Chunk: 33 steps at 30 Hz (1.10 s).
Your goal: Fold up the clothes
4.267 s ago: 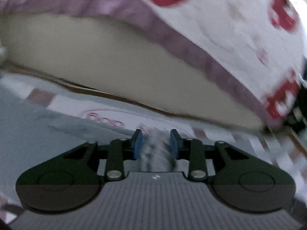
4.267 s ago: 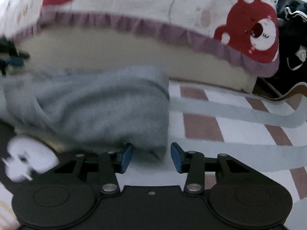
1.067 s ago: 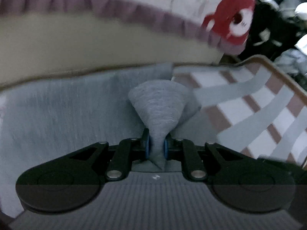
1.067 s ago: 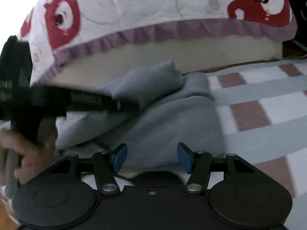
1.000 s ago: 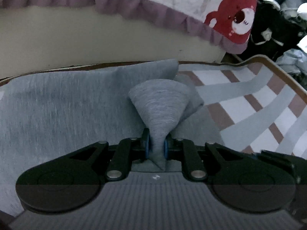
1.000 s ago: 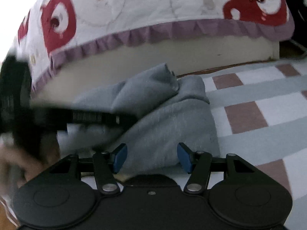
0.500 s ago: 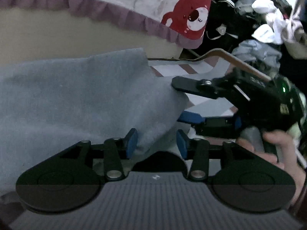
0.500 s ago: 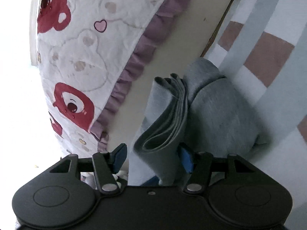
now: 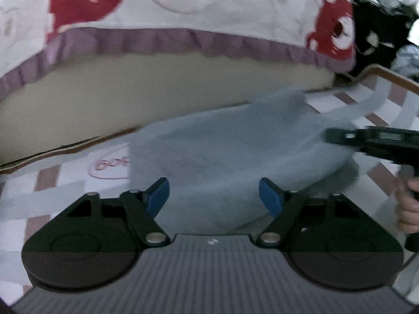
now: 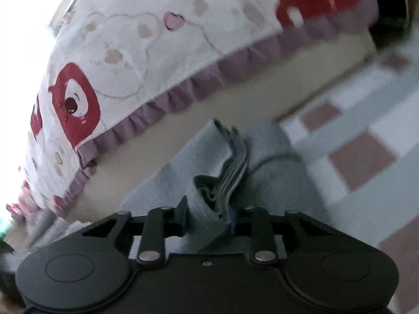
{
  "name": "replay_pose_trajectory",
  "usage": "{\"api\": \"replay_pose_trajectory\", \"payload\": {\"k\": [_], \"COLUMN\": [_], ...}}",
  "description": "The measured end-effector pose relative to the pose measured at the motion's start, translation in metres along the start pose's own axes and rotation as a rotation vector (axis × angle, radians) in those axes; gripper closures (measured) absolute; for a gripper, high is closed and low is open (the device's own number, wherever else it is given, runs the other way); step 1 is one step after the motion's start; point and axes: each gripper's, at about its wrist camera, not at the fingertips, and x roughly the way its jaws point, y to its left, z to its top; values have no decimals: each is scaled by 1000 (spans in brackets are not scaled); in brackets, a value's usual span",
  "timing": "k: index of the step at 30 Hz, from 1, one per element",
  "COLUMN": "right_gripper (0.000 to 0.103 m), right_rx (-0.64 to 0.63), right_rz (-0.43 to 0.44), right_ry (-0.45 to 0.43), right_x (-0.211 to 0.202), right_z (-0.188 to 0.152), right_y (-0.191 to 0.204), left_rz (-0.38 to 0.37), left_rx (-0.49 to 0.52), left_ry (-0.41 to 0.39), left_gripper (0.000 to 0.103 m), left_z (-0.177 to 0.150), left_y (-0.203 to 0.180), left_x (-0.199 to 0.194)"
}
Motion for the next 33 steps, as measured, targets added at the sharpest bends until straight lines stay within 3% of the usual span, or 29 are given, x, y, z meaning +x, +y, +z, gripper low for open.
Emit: {"api": "replay_pose_trajectory", "payload": {"k": [2, 5, 8, 13, 16, 21, 24, 27, 33], "right_gripper": [77, 77, 77, 74, 74, 73, 72, 72, 51], "right_rx": [-30, -81, -140, -114, -138, -215, -240, -242, -147], "right_rz": [-24, -115, -202, -217, -248, -308, -301, -300, -337], "right_ry": [-15, 22, 87, 108, 116, 102, 98, 118, 245], "right_x": [-7, -9, 3, 7, 9, 9, 10, 11, 11], "right_z": [6, 11, 2, 4, 5, 1, -2, 0, 18], "right_y": [8, 19, 18, 2, -2, -3, -5, -5, -12], "left_rz": [-18, -111, -60, -31, -27, -92, -147, -179, -253], "left_rx": [-55, -110, -78, -156, -129, -26, 14, 66, 130], "left_ry": [49, 102, 149, 212, 233, 44, 9, 38, 185], "left_gripper": [25, 25, 27, 26, 29, 38, 38, 44, 52], "left_z": [5, 0, -14, -24, -26, -16, 6, 34, 71], "left_y": [12, 26, 29, 39, 34, 28, 23, 8, -38], "left_x": [2, 8, 17, 30, 33, -15, -23, 8, 93]}}
